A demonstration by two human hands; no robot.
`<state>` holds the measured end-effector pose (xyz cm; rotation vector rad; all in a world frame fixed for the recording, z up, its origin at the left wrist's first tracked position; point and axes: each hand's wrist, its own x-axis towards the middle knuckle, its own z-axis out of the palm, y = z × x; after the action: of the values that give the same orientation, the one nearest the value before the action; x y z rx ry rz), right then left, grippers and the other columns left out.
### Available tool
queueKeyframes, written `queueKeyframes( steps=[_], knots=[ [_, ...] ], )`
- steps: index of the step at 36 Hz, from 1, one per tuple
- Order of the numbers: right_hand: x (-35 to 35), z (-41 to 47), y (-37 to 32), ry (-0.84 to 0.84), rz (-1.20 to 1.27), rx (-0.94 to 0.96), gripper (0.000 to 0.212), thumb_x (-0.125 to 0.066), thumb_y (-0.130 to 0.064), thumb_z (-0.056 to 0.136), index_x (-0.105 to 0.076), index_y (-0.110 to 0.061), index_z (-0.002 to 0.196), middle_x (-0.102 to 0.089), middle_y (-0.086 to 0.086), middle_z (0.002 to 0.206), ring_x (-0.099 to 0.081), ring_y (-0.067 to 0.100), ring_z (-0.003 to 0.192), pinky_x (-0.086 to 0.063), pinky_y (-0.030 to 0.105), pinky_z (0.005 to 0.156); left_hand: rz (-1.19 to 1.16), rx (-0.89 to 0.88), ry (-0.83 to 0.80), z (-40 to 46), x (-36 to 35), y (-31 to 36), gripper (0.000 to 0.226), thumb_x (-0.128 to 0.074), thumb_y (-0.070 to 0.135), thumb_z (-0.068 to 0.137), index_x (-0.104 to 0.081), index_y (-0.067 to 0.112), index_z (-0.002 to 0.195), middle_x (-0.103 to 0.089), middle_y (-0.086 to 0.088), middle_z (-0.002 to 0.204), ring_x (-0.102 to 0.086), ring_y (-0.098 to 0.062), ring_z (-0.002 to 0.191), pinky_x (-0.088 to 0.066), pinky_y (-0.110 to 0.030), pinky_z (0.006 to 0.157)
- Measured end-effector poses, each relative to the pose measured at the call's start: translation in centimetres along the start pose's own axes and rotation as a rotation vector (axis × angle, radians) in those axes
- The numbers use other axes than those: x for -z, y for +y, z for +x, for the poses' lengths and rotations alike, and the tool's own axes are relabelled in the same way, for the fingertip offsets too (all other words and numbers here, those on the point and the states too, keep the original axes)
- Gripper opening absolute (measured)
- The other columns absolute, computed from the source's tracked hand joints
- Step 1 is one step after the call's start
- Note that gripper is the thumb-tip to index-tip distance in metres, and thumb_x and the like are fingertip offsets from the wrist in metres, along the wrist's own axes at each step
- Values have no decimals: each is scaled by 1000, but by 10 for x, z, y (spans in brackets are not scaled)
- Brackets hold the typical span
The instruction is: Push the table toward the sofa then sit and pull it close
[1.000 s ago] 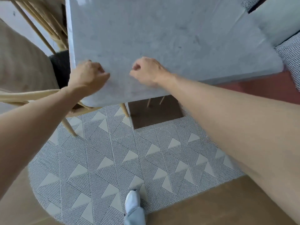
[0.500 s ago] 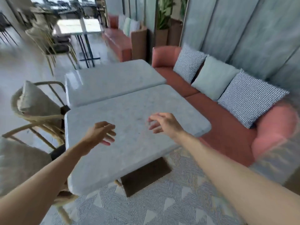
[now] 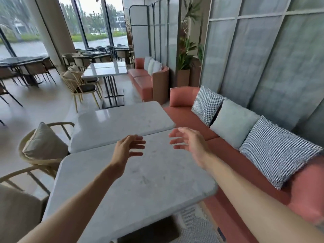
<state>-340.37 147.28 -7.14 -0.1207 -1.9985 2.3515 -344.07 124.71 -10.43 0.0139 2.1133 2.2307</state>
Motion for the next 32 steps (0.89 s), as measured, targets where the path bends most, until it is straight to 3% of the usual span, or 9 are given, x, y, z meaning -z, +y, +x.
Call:
queueKeyframes(
  steps=[6, 9, 16, 21, 25, 32],
  knots=[
    [45, 40, -11, -6, 149, 12, 27, -45, -21, 98, -68, -7, 98, -77, 11, 91, -73, 23, 75, -57, 30, 66, -10, -60, 42, 20, -27, -13, 30, -48, 22, 98, -70, 1, 97, -74, -20, 97, -71, -30, 86, -58, -41, 72],
    [64, 63, -9, -21, 145, 8, 27, -45, -21, 98, -68, -7, 98, -78, 11, 91, -73, 23, 75, -57, 29, 66, 20, -31, 63, 36, -30, -29, 34, -51, 28, 92, -70, 0, 99, -74, -22, 97, -72, -30, 83, -59, -39, 70],
    [121, 129, 14, -70, 40, -46, 26, -46, -18, 98, -68, -5, 97, -77, 13, 89, -72, 23, 75, -54, 32, 69, 63, 51, 183, 113, -45, -63, 33, -42, 18, 101, -70, 0, 98, -73, -23, 96, -71, -28, 76, -58, -39, 69],
    [180, 194, 29, -63, -52, -103, 26, -48, -17, 97, -68, -1, 101, -76, 16, 90, -71, 23, 76, -54, 34, 72, -15, 36, 203, 195, -97, -71, 29, -43, 17, 100, -68, 2, 96, -72, -17, 86, -71, -21, 67, -57, -34, 63],
    [214, 240, 27, -65, -102, -107, 28, -47, -17, 97, -68, 0, 103, -76, 18, 94, -71, 26, 80, -55, 35, 75, -73, 38, 218, 231, -158, -85, 27, -44, 14, 100, -67, 2, 95, -71, -17, 85, -69, -24, 71, -55, -34, 65],
    [220, 315, 34, -123, -64, -119, 29, -48, -17, 95, -71, 1, 99, -76, 20, 93, -72, 30, 83, -55, 40, 81, -106, 109, 268, 250, -224, -105, 28, -44, 10, 99, -70, 4, 91, -72, -17, 87, -68, -27, 77, -54, -38, 70]
  ],
)
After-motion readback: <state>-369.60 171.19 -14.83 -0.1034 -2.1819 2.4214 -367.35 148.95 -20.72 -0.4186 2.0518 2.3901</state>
